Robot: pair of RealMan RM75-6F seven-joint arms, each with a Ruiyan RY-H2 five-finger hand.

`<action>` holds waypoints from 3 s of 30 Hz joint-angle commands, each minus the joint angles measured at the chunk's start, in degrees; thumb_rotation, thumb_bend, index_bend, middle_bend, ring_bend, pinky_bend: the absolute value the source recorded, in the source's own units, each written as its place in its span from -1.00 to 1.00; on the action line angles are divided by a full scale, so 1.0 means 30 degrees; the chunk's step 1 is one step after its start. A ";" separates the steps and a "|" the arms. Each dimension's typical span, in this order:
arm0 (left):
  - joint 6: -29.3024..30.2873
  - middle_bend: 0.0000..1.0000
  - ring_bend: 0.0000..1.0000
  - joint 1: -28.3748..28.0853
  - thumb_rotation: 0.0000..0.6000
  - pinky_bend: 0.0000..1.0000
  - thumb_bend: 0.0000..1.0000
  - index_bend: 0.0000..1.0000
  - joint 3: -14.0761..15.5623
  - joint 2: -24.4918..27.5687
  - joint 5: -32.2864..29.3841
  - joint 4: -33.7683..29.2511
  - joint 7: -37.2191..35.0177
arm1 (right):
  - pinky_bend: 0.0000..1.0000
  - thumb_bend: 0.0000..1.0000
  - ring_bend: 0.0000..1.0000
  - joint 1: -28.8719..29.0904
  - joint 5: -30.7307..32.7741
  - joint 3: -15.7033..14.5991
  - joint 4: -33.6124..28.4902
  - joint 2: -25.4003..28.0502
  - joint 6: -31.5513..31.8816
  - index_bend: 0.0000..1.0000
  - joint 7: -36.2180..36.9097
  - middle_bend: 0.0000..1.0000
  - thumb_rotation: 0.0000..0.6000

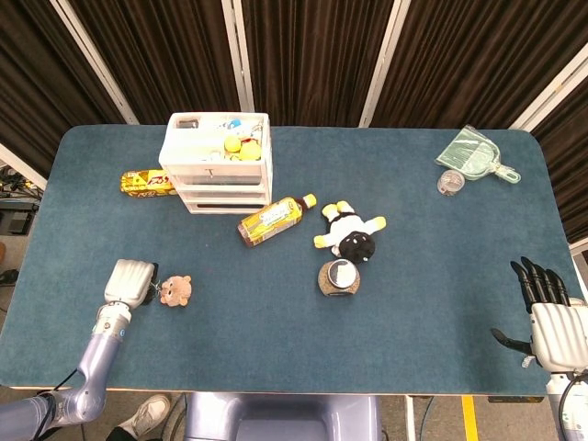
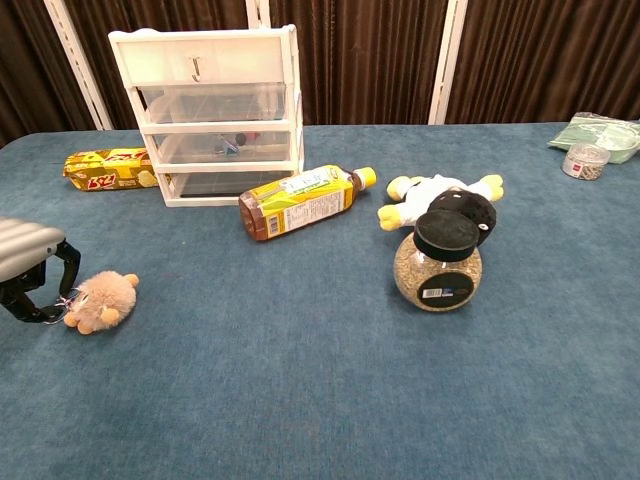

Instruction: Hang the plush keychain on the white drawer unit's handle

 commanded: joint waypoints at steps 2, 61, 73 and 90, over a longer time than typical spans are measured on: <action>-0.0077 1.00 0.75 -0.0091 1.00 0.51 -0.34 0.03 0.0130 -0.0114 0.0019 0.0194 0.0065 | -1.00 -0.96 -1.00 -0.0001 0.0006 0.0004 0.0010 -0.0001 -0.0001 -1.00 0.0041 -1.00 1.00; 0.2025 1.00 0.73 -0.7357 1.00 0.50 -0.17 0.24 -0.0477 0.0754 1.3900 0.7743 -0.3837 | -1.00 -0.96 -1.00 0.0038 0.0133 0.0056 -0.0127 0.0154 -0.0205 -1.00 0.0807 -1.00 1.00; 0.1771 1.00 0.73 -0.8078 1.00 0.50 -0.17 0.24 -0.0634 -0.0249 1.3679 0.9792 -0.4424 | -1.00 -0.96 -1.00 0.0002 0.0163 0.0056 -0.0236 0.0234 -0.0179 -1.00 0.0890 -1.00 1.00; 0.2321 1.00 0.73 -0.8578 1.00 0.50 -0.17 0.24 0.0067 -0.0822 1.4260 1.2497 -0.5179 | -1.00 -0.96 -1.00 0.0012 0.0152 0.0045 -0.0264 0.0295 -0.0234 -1.00 0.1067 -1.00 1.00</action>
